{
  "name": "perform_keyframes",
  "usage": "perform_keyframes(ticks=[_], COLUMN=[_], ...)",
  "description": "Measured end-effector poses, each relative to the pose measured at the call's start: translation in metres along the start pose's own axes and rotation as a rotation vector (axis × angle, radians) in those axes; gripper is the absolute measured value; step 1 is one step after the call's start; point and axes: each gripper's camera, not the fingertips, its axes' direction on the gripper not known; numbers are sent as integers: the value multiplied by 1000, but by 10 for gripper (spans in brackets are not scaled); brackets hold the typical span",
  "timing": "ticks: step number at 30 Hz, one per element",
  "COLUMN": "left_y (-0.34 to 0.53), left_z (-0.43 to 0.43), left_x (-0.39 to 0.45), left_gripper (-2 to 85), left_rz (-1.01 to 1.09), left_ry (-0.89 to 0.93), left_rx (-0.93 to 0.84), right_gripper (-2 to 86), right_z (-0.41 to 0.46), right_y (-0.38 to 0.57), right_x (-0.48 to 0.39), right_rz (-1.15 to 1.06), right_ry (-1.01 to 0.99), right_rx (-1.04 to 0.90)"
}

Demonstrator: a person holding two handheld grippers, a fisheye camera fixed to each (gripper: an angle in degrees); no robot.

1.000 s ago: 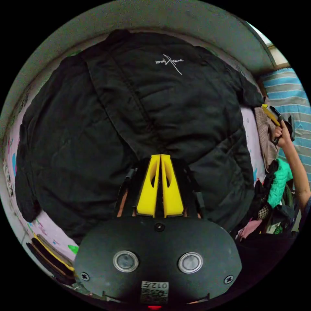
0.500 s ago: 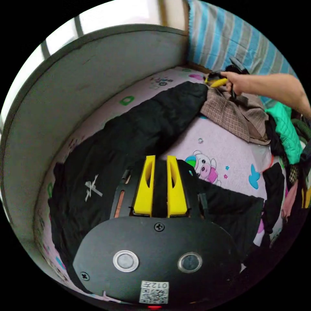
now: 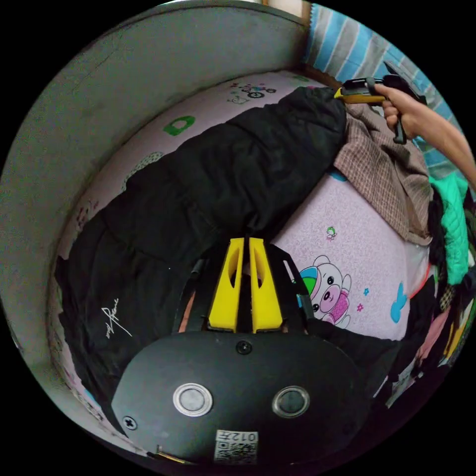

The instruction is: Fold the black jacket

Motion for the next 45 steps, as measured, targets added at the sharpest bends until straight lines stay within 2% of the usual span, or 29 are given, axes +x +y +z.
perform_keyframes(ticks=[4, 7, 14, 19, 26, 32, 41, 45], left_y=[14, 40, 75, 113, 142, 168, 197, 221], left_z=[-2, -31, -74, -80, -56, -40, -30, -27], left_x=[-28, -71, -122, -145, -154, -152, -162, -181], left_gripper=[32, 66, 110, 103, 89, 113, 57, 69], left_rz=[-114, -267, -395, -425, -475, -509, -620, -671], left_ry=[137, 215, 258, 267, 300, 333, 216, 202], left_rx=[43, 191, 343, 388, 362, 384, 381, 375], right_gripper=[-6, -7, -9, -9, -8, -9, 9, 36], right_z=[-22, -25, -5, 2, -9, -16, -24, -43], right_y=[8, 23, 82, 112, 143, 154, 181, 183], right_x=[-61, -109, -214, -253, -288, -310, -380, -396], right_rz=[-257, -406, -640, -697, -762, -706, -770, -833], right_ry=[-207, -319, -555, -588, -548, -644, -663, -582], right_rx=[-34, -103, -303, -363, -346, -374, -422, -333])
